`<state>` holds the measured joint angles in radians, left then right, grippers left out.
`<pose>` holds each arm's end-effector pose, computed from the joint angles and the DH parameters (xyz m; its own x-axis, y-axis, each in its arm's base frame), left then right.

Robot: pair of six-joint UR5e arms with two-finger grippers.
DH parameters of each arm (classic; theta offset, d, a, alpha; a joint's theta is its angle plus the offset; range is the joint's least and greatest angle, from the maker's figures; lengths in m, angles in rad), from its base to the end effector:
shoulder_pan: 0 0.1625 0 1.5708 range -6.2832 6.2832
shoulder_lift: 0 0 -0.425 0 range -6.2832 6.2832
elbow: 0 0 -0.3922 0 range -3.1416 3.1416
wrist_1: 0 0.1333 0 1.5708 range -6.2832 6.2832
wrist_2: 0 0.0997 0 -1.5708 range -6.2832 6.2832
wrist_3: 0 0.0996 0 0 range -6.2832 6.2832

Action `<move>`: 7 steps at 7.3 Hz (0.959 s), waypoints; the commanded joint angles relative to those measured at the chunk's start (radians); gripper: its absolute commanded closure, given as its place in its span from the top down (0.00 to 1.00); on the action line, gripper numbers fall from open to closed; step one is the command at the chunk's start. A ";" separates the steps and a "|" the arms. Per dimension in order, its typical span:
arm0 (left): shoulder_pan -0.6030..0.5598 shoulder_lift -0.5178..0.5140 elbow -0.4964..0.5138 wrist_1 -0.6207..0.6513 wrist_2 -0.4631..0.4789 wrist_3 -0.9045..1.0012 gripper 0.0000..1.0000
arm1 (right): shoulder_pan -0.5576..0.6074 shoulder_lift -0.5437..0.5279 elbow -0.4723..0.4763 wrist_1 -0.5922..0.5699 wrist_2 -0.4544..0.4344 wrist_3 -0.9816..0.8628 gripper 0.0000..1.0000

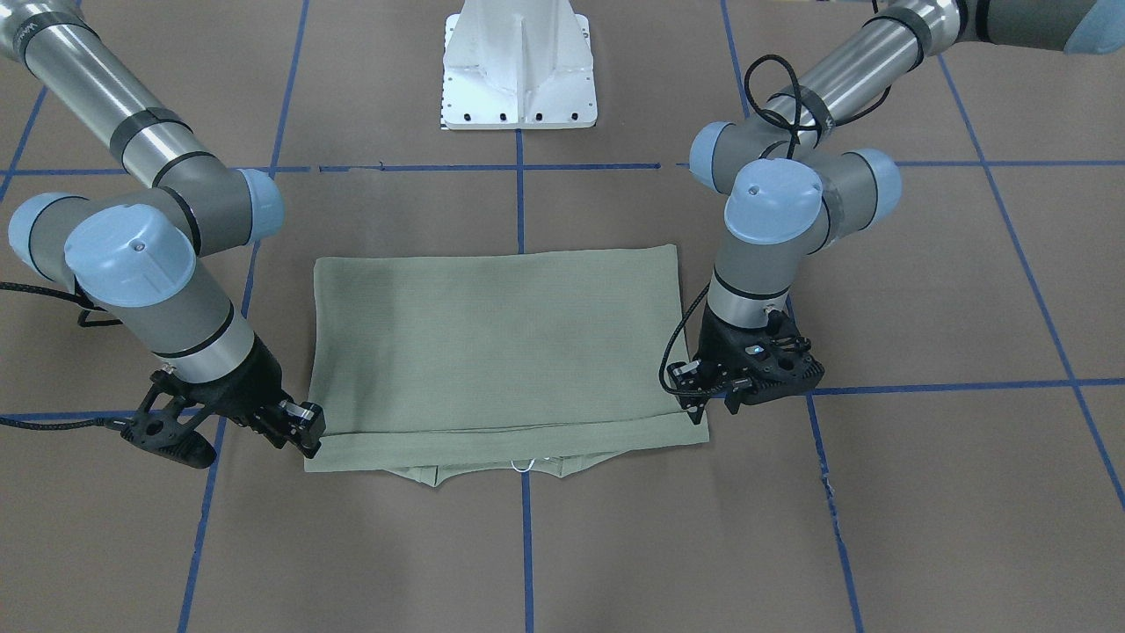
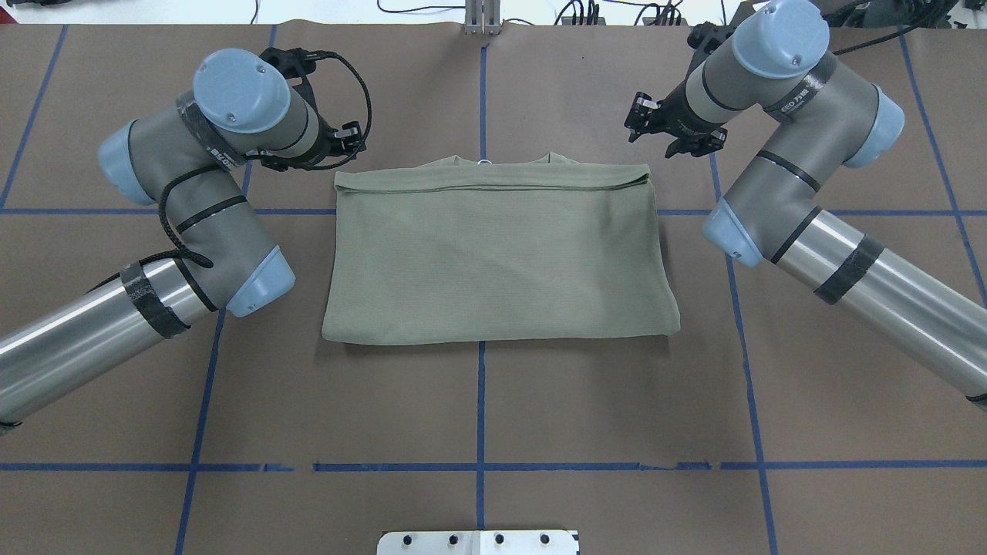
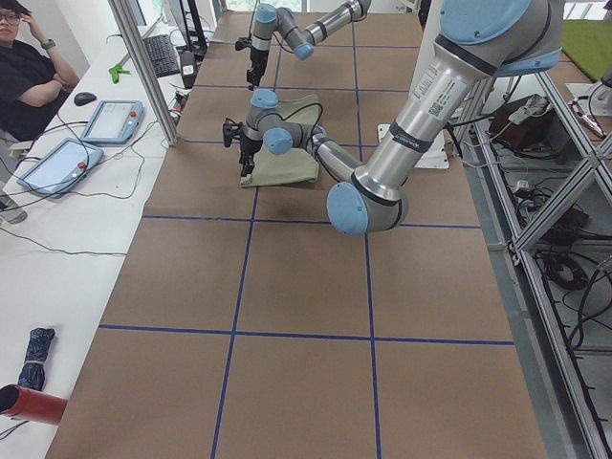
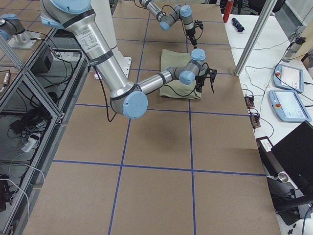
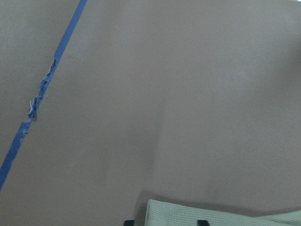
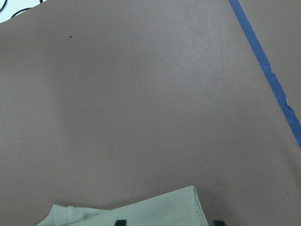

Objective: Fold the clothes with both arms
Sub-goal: 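Open both grippers and raise them off the folded shirt, then lower the right gripper to the folded shirt's near corner and grasp it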

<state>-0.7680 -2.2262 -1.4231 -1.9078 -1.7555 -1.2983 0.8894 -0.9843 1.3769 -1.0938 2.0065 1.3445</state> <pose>0.4532 -0.5976 0.2992 0.6172 -0.2282 -0.7530 0.4340 0.8970 0.0838 -0.3895 -0.6252 0.3485 0.5084 0.3040 0.8057 -0.3971 0.9130 -0.0939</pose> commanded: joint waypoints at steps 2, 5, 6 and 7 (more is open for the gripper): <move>-0.001 -0.004 -0.013 0.003 -0.005 -0.006 0.99 | -0.065 -0.236 0.297 0.011 0.017 -0.004 1.00; 0.001 -0.003 -0.020 0.004 -0.004 -0.010 0.99 | -0.199 -0.413 0.441 0.012 -0.029 0.019 1.00; 0.001 -0.003 -0.020 0.003 -0.002 -0.010 0.99 | -0.258 -0.407 0.432 0.011 -0.104 0.019 1.00; 0.001 -0.004 -0.020 0.003 -0.001 -0.010 0.99 | -0.298 -0.395 0.409 0.012 -0.135 0.019 1.00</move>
<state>-0.7671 -2.2292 -1.4432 -1.9047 -1.7581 -1.3084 0.6485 -1.3845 1.8021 -1.0821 1.9241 1.3629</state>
